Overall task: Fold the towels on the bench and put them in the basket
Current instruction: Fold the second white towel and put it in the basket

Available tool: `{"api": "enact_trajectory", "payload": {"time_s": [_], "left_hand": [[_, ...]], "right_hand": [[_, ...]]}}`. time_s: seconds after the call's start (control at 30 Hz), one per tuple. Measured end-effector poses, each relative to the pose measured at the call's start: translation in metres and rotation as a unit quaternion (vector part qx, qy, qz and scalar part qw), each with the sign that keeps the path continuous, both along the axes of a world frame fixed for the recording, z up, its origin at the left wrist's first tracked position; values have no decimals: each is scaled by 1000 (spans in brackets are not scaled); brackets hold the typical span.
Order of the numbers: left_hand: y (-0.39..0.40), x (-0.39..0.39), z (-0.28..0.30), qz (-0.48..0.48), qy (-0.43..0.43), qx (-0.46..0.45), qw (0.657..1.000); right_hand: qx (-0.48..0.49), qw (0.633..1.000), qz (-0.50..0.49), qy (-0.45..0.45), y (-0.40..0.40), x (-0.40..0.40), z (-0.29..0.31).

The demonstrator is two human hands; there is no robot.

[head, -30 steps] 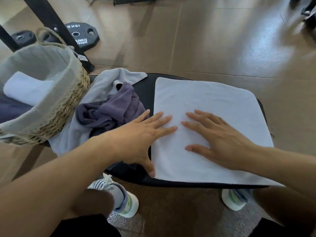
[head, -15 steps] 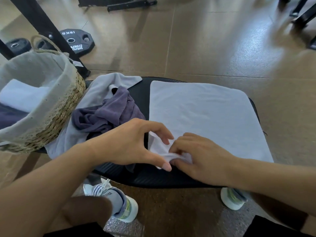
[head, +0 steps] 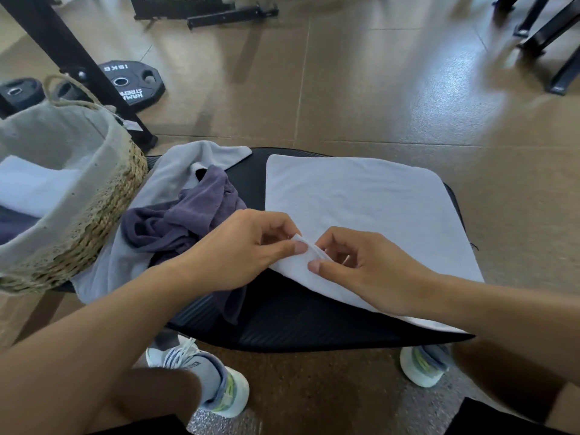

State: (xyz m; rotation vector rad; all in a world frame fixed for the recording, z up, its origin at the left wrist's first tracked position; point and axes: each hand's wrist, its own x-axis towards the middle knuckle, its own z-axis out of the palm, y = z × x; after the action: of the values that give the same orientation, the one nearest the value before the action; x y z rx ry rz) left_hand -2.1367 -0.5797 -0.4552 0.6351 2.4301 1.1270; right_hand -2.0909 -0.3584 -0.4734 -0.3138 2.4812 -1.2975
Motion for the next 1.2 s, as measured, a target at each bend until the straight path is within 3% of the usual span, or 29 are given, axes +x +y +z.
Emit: {"api": "enact_trajectory", "payload": {"time_s": [0.2, 0.33, 0.43, 0.6, 0.67, 0.73, 0.8, 0.9, 0.97, 1.1, 1.2], "left_hand": [[-4, 0, 5, 0, -17, -20, 1000], [-5, -1, 6, -14, -50, -6, 999], [-6, -1, 7, -85, -45, -86, 992], [-4, 5, 12, -178, -121, -202, 955], [-3, 5, 12, -173, -127, -214, 953], [-2, 5, 14, -151, -96, -214, 960], [4, 9, 12, -125, -59, -180, 974], [23, 20, 3, -82, 67, -98, 989], [40, 27, -3, -111, 136, -103, 979], [72, 41, -20, -140, 116, -162, 970], [87, 48, -39, -151, 139, -223, 953]], "right_hand": [[132, 987, 90, -7, 15, -6, 14], [133, 986, 98, 6, 24, -7, 16], [134, 985, 109, 3, 24, -5, 18], [154, 958, 217, -110, 23, -2, 34], [153, 973, 159, -70, 34, -15, 39], [149, 988, 34, 19, 58, -43, 34], [143, 978, -127, 79, 97, -75, 21], [120, 944, -303, 45, 147, -110, -1], [131, 944, -302, -33, 163, -114, -12], [84, 937, -271, -203, 159, -112, -22], [17, 934, -289, -209, 152, -118, -27]]}}
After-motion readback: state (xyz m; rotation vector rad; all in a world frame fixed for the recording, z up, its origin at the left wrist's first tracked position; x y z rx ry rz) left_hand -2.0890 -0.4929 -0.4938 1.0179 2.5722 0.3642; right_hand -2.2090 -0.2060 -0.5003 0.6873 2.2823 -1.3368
